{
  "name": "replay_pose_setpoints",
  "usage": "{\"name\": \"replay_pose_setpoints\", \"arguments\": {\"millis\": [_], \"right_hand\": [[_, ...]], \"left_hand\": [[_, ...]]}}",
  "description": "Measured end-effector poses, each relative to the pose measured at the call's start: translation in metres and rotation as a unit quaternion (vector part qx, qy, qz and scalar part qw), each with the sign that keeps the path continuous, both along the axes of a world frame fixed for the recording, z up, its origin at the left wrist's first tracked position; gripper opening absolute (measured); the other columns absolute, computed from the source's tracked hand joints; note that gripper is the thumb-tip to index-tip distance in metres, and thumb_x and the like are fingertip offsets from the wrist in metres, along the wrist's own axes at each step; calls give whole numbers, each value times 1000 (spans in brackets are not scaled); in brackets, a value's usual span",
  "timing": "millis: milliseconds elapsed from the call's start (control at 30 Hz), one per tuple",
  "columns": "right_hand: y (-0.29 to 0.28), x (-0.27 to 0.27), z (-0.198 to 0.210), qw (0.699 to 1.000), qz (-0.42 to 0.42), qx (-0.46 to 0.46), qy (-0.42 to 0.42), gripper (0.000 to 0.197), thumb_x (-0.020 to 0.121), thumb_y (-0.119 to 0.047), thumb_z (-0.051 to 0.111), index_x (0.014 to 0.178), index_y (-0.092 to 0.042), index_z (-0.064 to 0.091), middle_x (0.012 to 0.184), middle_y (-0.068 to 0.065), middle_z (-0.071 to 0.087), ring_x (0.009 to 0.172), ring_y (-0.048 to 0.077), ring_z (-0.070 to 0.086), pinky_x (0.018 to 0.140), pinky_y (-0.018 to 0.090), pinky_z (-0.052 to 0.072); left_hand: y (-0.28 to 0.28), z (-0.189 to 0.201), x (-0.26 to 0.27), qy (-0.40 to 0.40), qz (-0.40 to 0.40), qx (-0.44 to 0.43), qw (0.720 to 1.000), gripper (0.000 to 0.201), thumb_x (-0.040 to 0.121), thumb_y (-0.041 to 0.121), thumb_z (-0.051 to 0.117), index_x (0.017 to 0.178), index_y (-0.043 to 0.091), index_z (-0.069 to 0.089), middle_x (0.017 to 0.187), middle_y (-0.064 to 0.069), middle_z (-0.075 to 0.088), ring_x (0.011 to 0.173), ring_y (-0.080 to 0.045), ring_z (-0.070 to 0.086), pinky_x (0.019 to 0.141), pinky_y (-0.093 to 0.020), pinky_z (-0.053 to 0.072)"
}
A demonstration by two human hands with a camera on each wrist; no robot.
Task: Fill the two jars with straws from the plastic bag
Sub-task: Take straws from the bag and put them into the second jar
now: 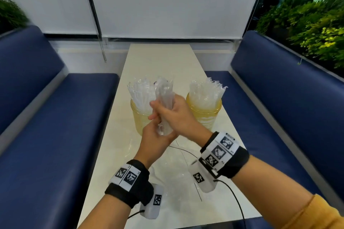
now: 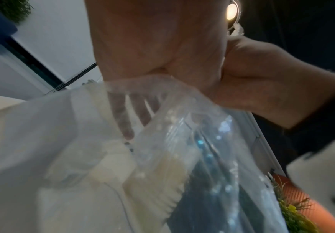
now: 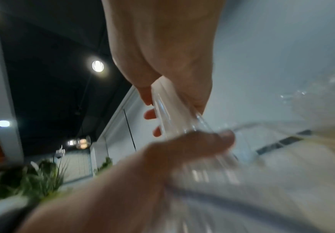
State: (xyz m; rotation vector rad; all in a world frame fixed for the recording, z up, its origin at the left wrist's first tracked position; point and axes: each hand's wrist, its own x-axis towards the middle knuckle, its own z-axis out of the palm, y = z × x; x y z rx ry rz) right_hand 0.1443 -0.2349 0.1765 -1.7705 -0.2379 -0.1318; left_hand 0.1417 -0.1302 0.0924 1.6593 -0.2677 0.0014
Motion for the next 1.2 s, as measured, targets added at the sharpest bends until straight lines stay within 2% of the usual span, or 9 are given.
{"name": "replay_pose_setpoints", "arguments": {"millis": [200, 400, 600, 700, 833, 900, 1000, 1133, 1200], "right_hand": [[-40, 26, 81, 992, 7, 118, -51, 13, 98, -12, 59, 94, 0, 59, 70, 8, 60, 61, 22, 58, 63, 38, 54], [-113, 70, 120, 980, -77, 107, -149, 17, 98, -13, 58, 112, -4, 54, 88, 10, 69, 88, 31, 71, 77, 47, 59], [-143, 117, 71, 973, -159, 88, -141, 10, 99, -14, 57, 108, -11, 55, 89, 9, 71, 90, 26, 72, 81, 44, 58], [-142, 130, 34, 974, -189, 65, -107, 13, 99, -16, 58, 110, -10, 56, 91, 10, 71, 89, 20, 71, 85, 34, 57], [-136, 137, -13, 968, -240, 1, -75, 20, 97, -29, 60, 100, -11, 68, 92, -1, 73, 90, 13, 69, 90, 35, 53], [-135, 136, -21, 955, -285, -35, -73, 26, 93, -34, 64, 92, -9, 72, 83, -2, 72, 76, 10, 67, 76, 34, 56], [-138, 139, -20, 945, -311, -73, -76, 40, 83, -39, 71, 77, 0, 68, 67, 14, 67, 56, 21, 62, 60, 42, 58], [-138, 138, -26, 942, -301, -138, -59, 37, 80, -39, 75, 85, -3, 71, 78, 12, 71, 71, 25, 71, 70, 42, 61], [-136, 137, -27, 932, -316, -163, -62, 41, 78, -38, 78, 103, -7, 67, 92, 8, 70, 85, 24, 69, 79, 41, 60]], "left_hand": [[2, 5, 3, 24, -1, 18, 1000, 53, 70, 28, 91, 115, 24, 64, 110, 9, 70, 97, -6, 68, 82, -29, 59], [15, 5, 1, 23, 15, 21, 999, 49, 74, 21, 88, 117, 22, 64, 111, 4, 69, 93, -7, 69, 76, -18, 57], [16, 7, 3, 13, 20, 37, 999, 45, 76, 24, 86, 115, 25, 64, 112, 7, 69, 95, -6, 69, 83, -28, 60], [14, 7, 2, 15, 18, 31, 999, 43, 78, 22, 85, 115, 24, 65, 112, 5, 69, 95, -7, 69, 82, -30, 61], [11, 6, 0, 20, 14, 28, 999, 40, 79, 20, 84, 114, 26, 65, 112, 5, 69, 94, -6, 68, 83, -32, 61], [11, 5, 0, 22, 13, 30, 999, 39, 79, 20, 84, 113, 27, 65, 112, 5, 68, 94, -5, 68, 84, -34, 61], [13, 4, 1, 24, 15, 35, 999, 40, 79, 21, 84, 114, 28, 65, 112, 6, 69, 96, -7, 68, 84, -36, 61], [11, 5, 1, 21, 13, 43, 999, 41, 80, 21, 84, 116, 26, 65, 112, 6, 69, 96, -6, 69, 83, -32, 61], [10, 7, 0, 16, 10, 45, 999, 41, 80, 21, 83, 117, 25, 65, 112, 5, 69, 96, -5, 68, 82, -29, 61]]}}
